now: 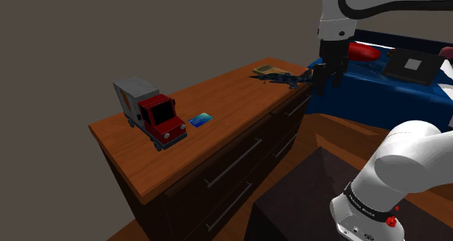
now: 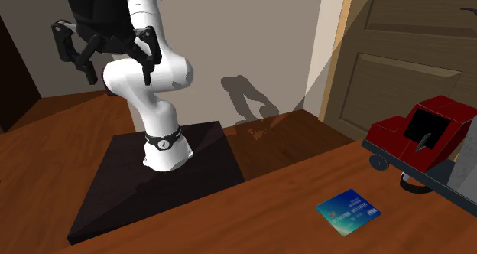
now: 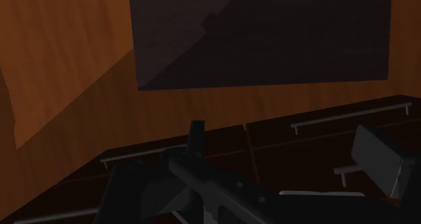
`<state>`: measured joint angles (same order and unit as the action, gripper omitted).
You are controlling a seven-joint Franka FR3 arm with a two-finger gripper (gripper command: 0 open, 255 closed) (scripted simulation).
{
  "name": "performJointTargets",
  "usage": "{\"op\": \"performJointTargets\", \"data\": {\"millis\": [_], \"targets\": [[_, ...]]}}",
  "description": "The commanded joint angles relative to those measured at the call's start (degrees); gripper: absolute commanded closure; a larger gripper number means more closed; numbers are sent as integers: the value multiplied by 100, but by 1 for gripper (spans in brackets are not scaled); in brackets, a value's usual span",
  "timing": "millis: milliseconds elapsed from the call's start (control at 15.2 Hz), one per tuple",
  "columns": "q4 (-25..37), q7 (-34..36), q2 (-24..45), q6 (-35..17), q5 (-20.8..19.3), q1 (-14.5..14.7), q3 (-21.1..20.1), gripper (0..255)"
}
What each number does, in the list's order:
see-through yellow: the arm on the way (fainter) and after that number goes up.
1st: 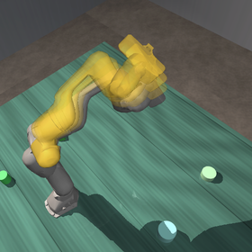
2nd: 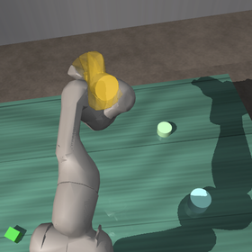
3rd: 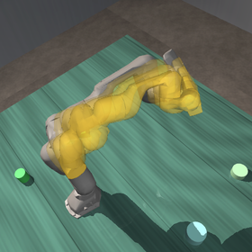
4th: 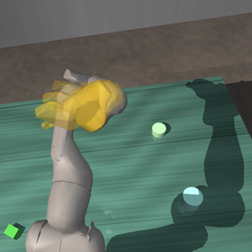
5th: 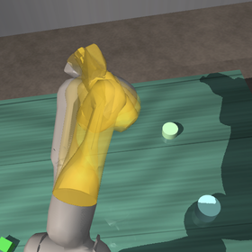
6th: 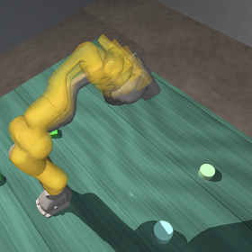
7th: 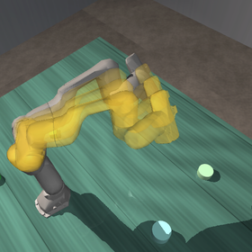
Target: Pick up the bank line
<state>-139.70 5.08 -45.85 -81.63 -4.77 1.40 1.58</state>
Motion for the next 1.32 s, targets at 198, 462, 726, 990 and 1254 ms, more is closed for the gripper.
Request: {"op": "performJointTargets", "data": {"millis": [198, 462, 726, 990, 1254], "targets": [[-135, 976, -14, -228, 444, -42, -502, 0], [-167, 2261, 167, -625, 981, -110, -1184, 0], [-24, 3524, 569, -1097, 1394, -240, -1871, 0], [292, 4786, 1161, -1596, 1613, -459, -2548, 0], [767, 6083, 1911, -2067, 1579, -780, -3215, 0]]}}
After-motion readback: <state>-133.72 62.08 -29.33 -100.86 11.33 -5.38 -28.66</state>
